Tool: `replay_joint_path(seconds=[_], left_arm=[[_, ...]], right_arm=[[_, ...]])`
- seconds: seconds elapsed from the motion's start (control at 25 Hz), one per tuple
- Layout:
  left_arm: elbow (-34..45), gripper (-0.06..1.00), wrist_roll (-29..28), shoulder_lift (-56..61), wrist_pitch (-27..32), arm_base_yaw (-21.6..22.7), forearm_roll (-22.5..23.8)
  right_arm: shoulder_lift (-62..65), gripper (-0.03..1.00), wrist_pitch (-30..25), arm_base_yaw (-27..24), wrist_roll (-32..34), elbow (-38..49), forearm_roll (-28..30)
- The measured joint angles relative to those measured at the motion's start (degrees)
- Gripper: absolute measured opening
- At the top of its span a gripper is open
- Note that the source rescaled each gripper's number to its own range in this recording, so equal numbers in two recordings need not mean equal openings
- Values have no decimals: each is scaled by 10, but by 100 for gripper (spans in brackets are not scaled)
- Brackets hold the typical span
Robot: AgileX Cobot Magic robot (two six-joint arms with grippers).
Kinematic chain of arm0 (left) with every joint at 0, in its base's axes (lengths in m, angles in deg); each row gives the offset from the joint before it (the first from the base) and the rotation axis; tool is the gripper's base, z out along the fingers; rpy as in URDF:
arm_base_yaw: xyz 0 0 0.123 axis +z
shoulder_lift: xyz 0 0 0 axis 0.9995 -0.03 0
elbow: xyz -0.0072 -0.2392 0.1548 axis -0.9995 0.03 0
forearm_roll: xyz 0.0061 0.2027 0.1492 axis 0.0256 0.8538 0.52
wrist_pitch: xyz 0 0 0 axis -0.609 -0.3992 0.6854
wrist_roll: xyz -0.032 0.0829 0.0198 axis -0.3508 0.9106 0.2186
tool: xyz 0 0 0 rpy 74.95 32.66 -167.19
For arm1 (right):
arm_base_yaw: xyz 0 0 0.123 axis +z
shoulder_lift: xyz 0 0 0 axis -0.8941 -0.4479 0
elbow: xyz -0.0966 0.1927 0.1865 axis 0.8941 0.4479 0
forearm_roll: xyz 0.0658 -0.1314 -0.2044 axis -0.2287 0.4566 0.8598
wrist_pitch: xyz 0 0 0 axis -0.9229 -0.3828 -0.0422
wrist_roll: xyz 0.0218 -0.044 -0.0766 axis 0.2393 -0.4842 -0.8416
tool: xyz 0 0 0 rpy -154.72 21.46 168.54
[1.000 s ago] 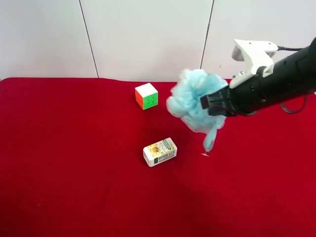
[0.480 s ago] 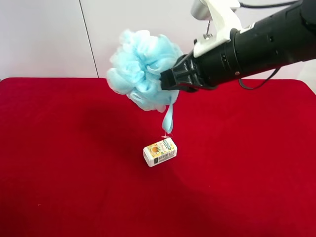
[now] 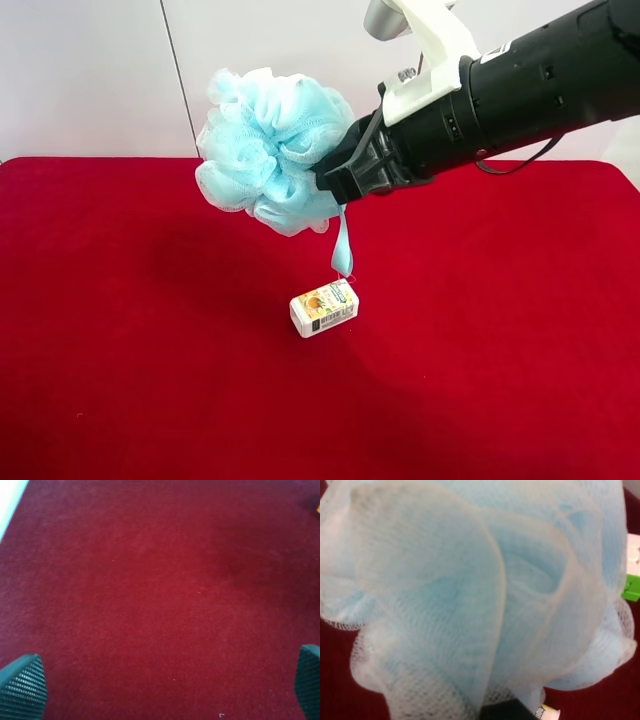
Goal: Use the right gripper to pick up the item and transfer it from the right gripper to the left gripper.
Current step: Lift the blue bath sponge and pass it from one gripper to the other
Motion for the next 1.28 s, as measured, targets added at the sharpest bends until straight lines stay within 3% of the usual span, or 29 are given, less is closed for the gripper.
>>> replay_joint_path(seconds=[0.32, 0.6, 0.8, 1.08, 1.28], left_arm=[[-13, 100, 142, -88, -9, 0, -99], [-28, 100, 265, -214, -103, -51, -211], [-28, 100, 325, -315, -182, -141, -220], [-30, 100, 348, -468, -316, -239, -221], [-70, 100, 349, -546, -349, -307, -221]], right_arm=[[0, 0, -7, 0, 0, -1, 0], [0, 0, -22, 0, -3, -1, -3], [0, 0, -32, 0, -46, -1, -50], [0, 0, -32, 0, -86, -1, -107], [0, 0, -32, 0, -97, -1, -122]])
